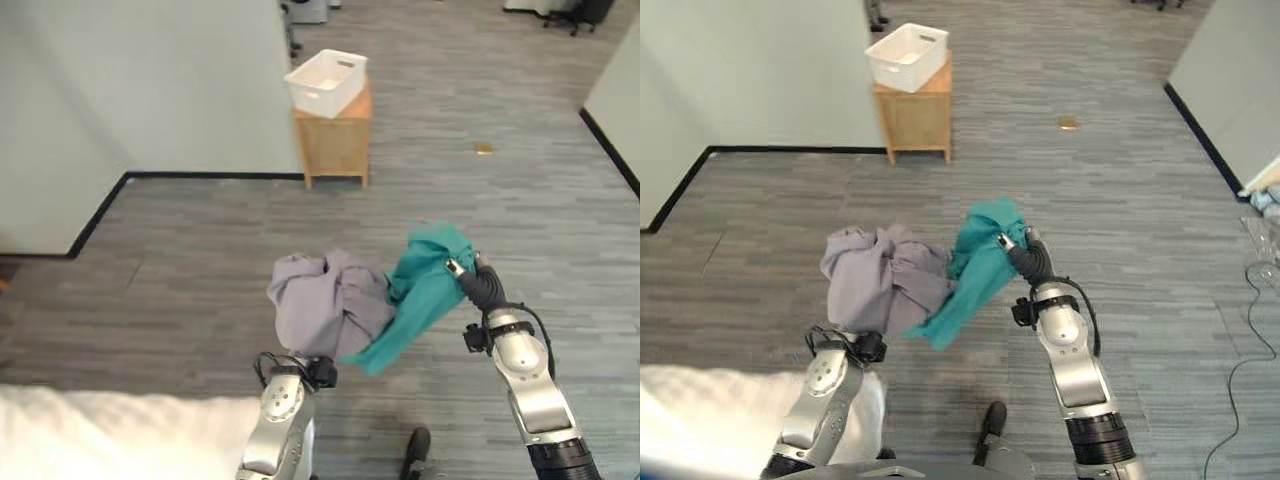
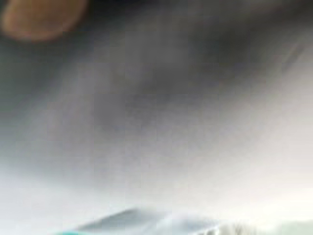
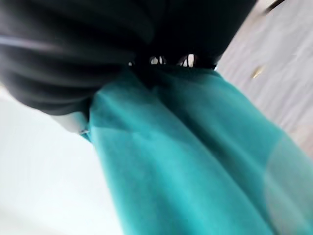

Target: Pick up bed clothes into laundry basket.

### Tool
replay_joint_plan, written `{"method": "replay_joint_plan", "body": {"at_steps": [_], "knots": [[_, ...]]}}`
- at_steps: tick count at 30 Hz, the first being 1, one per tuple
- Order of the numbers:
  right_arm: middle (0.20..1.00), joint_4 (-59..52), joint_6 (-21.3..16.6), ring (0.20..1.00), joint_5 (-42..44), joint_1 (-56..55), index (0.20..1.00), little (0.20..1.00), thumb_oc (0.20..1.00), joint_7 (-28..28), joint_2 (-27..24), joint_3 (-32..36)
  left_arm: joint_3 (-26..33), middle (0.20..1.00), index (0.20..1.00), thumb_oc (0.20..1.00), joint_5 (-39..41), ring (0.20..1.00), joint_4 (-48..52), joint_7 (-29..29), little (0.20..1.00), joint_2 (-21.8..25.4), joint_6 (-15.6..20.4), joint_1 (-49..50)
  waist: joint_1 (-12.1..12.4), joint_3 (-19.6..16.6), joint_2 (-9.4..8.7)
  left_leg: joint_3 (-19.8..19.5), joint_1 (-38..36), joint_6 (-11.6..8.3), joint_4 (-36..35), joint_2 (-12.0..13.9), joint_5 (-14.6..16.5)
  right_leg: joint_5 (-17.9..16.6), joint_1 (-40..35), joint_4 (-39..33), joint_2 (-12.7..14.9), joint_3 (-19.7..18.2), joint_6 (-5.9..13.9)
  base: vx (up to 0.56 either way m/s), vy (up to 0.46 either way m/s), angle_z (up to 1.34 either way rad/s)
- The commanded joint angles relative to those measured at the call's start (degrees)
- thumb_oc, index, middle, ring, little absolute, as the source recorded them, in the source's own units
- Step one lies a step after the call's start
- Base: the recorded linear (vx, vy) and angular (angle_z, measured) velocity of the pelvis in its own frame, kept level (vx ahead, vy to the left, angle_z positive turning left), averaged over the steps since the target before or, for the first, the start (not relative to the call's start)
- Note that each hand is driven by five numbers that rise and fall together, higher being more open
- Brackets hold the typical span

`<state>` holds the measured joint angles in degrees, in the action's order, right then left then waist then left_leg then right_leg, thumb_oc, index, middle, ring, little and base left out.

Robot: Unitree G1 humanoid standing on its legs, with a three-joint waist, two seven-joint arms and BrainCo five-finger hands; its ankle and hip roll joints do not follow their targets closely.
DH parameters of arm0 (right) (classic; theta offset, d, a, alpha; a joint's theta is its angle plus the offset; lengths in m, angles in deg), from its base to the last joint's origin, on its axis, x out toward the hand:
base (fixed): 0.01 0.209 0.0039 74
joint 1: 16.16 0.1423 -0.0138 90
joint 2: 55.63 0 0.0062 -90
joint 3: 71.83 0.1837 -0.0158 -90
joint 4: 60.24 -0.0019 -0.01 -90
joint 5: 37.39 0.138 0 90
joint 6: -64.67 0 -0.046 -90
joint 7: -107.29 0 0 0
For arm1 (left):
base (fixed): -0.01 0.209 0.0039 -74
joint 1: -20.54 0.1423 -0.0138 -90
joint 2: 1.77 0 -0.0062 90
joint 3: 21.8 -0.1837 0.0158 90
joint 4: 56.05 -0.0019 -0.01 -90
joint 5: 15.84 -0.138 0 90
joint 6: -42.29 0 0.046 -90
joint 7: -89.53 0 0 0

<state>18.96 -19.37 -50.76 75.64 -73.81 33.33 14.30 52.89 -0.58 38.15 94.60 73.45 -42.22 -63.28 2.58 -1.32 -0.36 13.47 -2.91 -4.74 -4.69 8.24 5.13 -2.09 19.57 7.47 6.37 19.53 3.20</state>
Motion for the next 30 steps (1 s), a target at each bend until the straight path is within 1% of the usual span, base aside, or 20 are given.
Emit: {"method": "replay_joint_plan", "body": {"at_steps": [1,2,3,4,5,7,9,11,12,15,18,19,20,21,24,25,26,28,29,30], "knots": [[0.200,-7.9,-3.9,0.200,0.2,-1.0,0.200,0.200,0.200,0.3,0.7,3.0,-2.6,0.200,0.200,0.200,-2.4,0.200,4.8,-1.5,0.200,-1.2,4.5,-3.3,0.2,-2.4,-1.70,-0.8,-7.0,-1.58,2.6,-4.4,4.1,-9.9,-4.9,-12.5,4.2,0.2,2.34,0.50,-0.151,-0.05],[0.200,-7.9,-3.9,0.200,0.3,-1.0,0.200,0.200,0.200,0.4,0.8,3.1,-2.6,0.200,0.200,0.200,-2.4,0.200,4.8,-1.5,0.200,-1.2,4.6,-3.3,0.1,-2.3,-1.54,-1.0,-7.2,-1.57,2.7,-4.3,4.5,-9.5,-5.2,-12.5,4.1,0.4,2.47,0.44,-0.201,0.05],[0.200,-8.1,-4.1,0.200,0.3,-1.3,0.200,0.200,0.200,0.9,0.2,3.0,-2.4,0.200,0.200,0.200,-2.8,0.200,4.3,-1.0,0.200,-1.6,4.5,-3.8,0.3,-1.5,-2.07,-1.4,-4.6,-2.42,10.6,-4.1,4.4,-9.4,-7.9,-12.5,4.5,1.0,2.02,0.27,-0.246,0.25],[0.200,-8.6,-4.4,0.200,0.0,-0.1,0.200,0.200,0.200,1.4,-1.1,2.0,-2.6,0.200,0.200,0.200,-3.3,0.200,4.1,-0.6,0.200,-1.7,4.9,-4.6,1.1,0.6,-3.01,-1.4,3.9,-5.03,27.1,-1.9,1.6,-7.6,-12.2,-12.5,5.9,3.4,2.17,0.23,-0.253,0.48],[0.200,-8.6,-4.3,0.200,0.1,0.0,0.200,0.200,0.200,1.4,-1.1,2.0,-2.5,0.200,0.200,0.200,-3.3,0.200,4.0,-0.6,0.200,-1.6,4.9,-4.8,0.7,0.6,-2.92,-2.0,5.1,-5.05,28.7,-1.7,2.0,-7.6,-12.0,-12.5,5.9,3.9,2.08,0.13,-0.230,0.63],[0.200,-8.2,-4.1,0.200,-0.8,2.0,0.200,0.200,0.200,1.6,-2.0,1.5,-1.8,0.200,0.200,0.200,-3.6,0.200,3.4,-1.1,0.200,-1.4,5.3,-5.6,0.7,0.9,-3.59,0.9,17.3,-6.27,39.6,1.9,0.1,-4.1,-13.6,-12.5,6.4,7.3,1.05,0.12,-0.183,0.65],[0.200,-8.1,-3.8,0.200,-1.0,2.4,0.200,0.200,0.200,1.7,-1.9,1.3,-1.6,0.200,0.200,0.200,-3.4,0.200,3.5,-1.5,0.200,-1.4,5.2,-5.6,0.4,0.3,-3.16,3.1,18.6,-5.68,36.8,3.8,0.4,-3.1,-13.6,-12.5,6.0,8.3,0.88,0.19,-0.074,0.68],[0.200,-7.8,-3.7,0.200,-1.1,2.5,0.200,0.200,0.200,2.2,-2.0,1.1,-1.4,0.200,0.200,0.200,-3.7,0.200,3.6,-1.9,0.200,-1.0,5.5,-4.8,0.6,-0.1,-2.55,7.3,17.3,-3.80,26.3,5.3,-0.6,-1.6,-15.1,-12.5,5.5,8.9,0.74,0.38,0.058,0.30],[0.200,-6.9,-3.7,0.200,-1.2,2.8,0.200,0.200,0.200,2.3,-2.2,1.3,-0.7,0.200,0.200,0.200,-4.1,0.200,3.7,-1.6,0.200,-0.2,5.9,-4.2,1.9,-0.6,-0.86,6.2,17.2,-2.91,14.7,4.8,-4.9,-0.5,-16.2,-12.5,4.1,8.8,1.07,0.41,0.103,0.09],[0.200,-4.7,-3.2,0.200,-2.0,4.2,0.200,0.200,0.200,2.0,-2.3,0.7,0.4,0.200,0.200,0.200,-4.5,0.200,3.4,-1.7,0.200,0.9,6.9,-2.6,3.9,-0.7,0.20,3.0,17.3,-3.33,-0.3,3.3,-12.3,2.3,-19.1,-12.5,3.1,8.1,1.77,0.48,0.115,-0.01],[0.200,-3.6,-2.7,0.200,-2.4,5.5,0.200,0.200,0.200,1.4,-2.1,0.8,1.1,0.200,0.200,0.200,-4.4,0.200,3.8,-2.0,0.200,2.0,7.3,-1.3,4.6,-1.0,0.28,2.1,23.3,-4.69,-0.3,4.4,-14.1,4.8,-21.3,-12.5,2.3,7.3,2.05,0.40,0.067,-0.05],[0.200,-3.6,-1.9,0.200,-2.4,5.8,0.200,0.200,0.200,1.3,-1.8,1.4,1.7,0.200,0.200,0.200,-4.4,0.200,4.2,-2.2,0.200,2.7,6.9,-0.5,4.4,-1.6,0.62,6.7,24.2,-4.36,-0.3,6.3,-15.2,6.6,-23.0,-12.5,1.6,7.0,2.67,0.43,0.093,-0.11],[0.200,-3.6,-1.8,0.200,-2.4,5.7,0.200,0.200,0.200,1.4,-1.7,1.4,1.8,0.200,0.200,0.200,-4.4,0.200,4.3,-2.2,0.200,2.8,6.8,-0.4,4.6,-1.6,0.51,7.0,24.0,-4.41,-0.3,6.4,-15.1,6.6,-23.0,-12.5,1.7,6.7,2.67,0.51,0.102,-0.25],[0.200,-3.6,-0.5,0.200,-2.7,5.7,0.200,0.200,0.200,2.5,-1.2,1.9,1.3,0.200,0.200,0.200,-4.4,0.200,4.5,-2.6,0.200,3.2,5.7,1.0,4.5,-2.7,0.76,11.3,20.9,-3.58,-0.3,7.3,-13.6,8.3,-24.7,-12.5,0.7,5.3,3.00,0.41,0.063,-0.01],[0.200,-5.1,-1.9,0.200,-3.4,1.8,0.200,0.200,0.200,2.3,-0.5,3.6,0.8,0.200,0.200,0.200,-5.4,0.200,4.4,-3.7,0.200,4.9,5.4,2.1,3.8,-3.2,-0.25,12.0,16.4,-0.34,-0.3,5.3,-17.0,7.0,-30.2,-9.7,0.8,4.4,4.99,0.57,0.143,0.05],[0.200,-6.0,-2.1,0.200,-3.9,0.6,0.200,0.200,0.200,2.0,-0.1,4.1,0.3,0.200,0.200,0.200,-5.3,0.200,3.8,-3.7,0.200,4.3,4.7,1.8,2.8,-2.3,0.50,14.1,12.3,0.14,-0.3,6.0,-15.6,7.1,-24.7,5.5,5.1,4.6,7.92,0.41,0.203,-0.03],[0.200,-6.0,-2.0,0.200,-3.9,0.6,0.200,0.200,0.200,2.1,-0.1,4.1,0.3,0.200,0.200,0.200,-5.3,0.200,3.8,-3.7,0.200,4.3,4.7,1.8,3.0,-2.4,0.54,14.3,12.5,0.23,-0.3,6.1,-15.7,7.2,-24.1,6.1,5.2,4.3,7.86,0.37,0.211,-0.16],[0.200,-6.5,-2.5,0.200,-3.5,-0.1,0.200,0.200,0.200,2.0,0.9,5.0,-0.7,0.200,0.200,0.200,-5.5,0.200,3.7,-3.6,0.200,4.5,4.2,0.3,2.0,-2.6,1.67,16.5,10.2,0.33,-0.3,7.1,-14.0,3.9,-12.1,21.2,8.0,2.2,8.77,0.30,0.143,-0.28],[0.200,-6.5,-2.5,0.200,-3.5,-0.1,0.200,0.200,0.200,2.0,0.9,5.0,-0.7,0.200,0.200,0.200,-5.5,0.200,3.7,-3.6,0.200,4.4,4.2,0.3,2.3,-2.8,1.75,16.7,10.5,0.36,-0.3,7.3,-14.2,3.8,-11.5,21.4,7.8,1.9,8.60,0.38,0.133,-0.09],[0.200,-7.4,-2.3,0.200,-3.3,0.2,0.200,0.200,0.200,1.9,0.7,5.4,-1.5,0.200,0.200,0.200,-5.4,0.200,3.3,-3.7,0.200,4.2,4.1,-0.7,1.0,-2.6,2.15,15.9,9.1,0.47,-0.3,6.6,-12.4,8.7,-4.0,21.7,1.7,-2.6,5.82,0.18,0.043,-0.02]]}}
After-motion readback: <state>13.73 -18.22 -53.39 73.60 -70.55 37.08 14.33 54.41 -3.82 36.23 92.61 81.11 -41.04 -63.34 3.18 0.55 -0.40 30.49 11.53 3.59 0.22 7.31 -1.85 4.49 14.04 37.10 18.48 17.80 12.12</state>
